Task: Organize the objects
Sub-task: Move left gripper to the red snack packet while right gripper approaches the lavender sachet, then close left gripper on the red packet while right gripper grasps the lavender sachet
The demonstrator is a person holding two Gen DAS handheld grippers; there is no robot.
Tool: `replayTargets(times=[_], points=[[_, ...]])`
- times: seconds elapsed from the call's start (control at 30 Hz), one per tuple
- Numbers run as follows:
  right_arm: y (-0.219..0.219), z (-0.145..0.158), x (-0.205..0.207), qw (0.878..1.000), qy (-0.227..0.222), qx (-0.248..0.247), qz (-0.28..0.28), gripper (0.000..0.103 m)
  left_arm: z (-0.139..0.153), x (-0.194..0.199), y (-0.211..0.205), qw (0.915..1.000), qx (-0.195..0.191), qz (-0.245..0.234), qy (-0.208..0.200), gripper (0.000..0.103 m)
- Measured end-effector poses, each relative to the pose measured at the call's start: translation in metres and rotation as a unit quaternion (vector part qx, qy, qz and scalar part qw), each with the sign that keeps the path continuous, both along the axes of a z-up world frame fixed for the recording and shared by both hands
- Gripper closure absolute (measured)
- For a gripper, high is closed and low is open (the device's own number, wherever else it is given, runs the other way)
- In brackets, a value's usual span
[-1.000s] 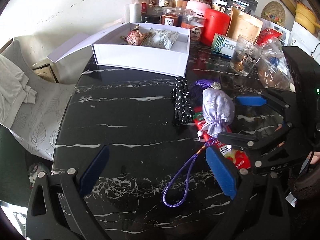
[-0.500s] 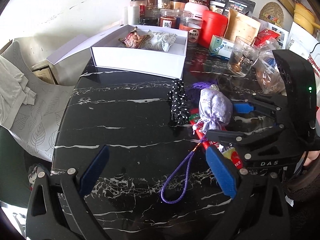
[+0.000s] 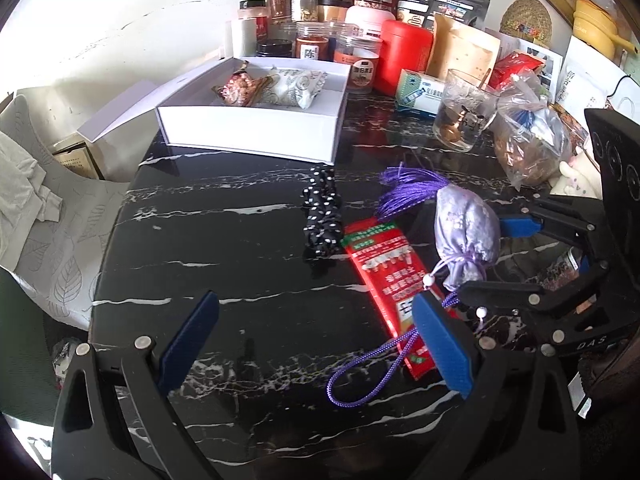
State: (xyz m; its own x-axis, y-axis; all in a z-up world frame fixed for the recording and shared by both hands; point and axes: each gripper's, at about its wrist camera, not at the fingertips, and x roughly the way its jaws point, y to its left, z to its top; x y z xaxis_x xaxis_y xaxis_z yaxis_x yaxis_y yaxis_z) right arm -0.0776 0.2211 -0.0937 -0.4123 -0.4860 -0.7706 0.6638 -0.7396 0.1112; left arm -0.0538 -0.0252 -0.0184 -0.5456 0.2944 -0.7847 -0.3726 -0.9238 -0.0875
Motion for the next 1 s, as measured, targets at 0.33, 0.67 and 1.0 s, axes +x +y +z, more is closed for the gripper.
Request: replayTargets(times=[0.33,0.67,1.0], points=[[0.040,-0.011,0.005,0.999,-0.017,0.020,-0.047,0.037,-0.017,-0.002,0.048,0.9989,-0.012,-0.044,-0.006,0.006],[0.075,-0.008,0.012,0.996,-0.005,0.041,-0.074,0.037,-0.039,-0.016,0.081,0.9975,-0.029,-0.055,-0.032,0.007],[0.082,-0.016,0.012,0.995,-0.020,0.044,-0.083,0.037,-0.053,-0.015,0.093,0.9968,-0.052,-0.052,-0.030,0.020]])
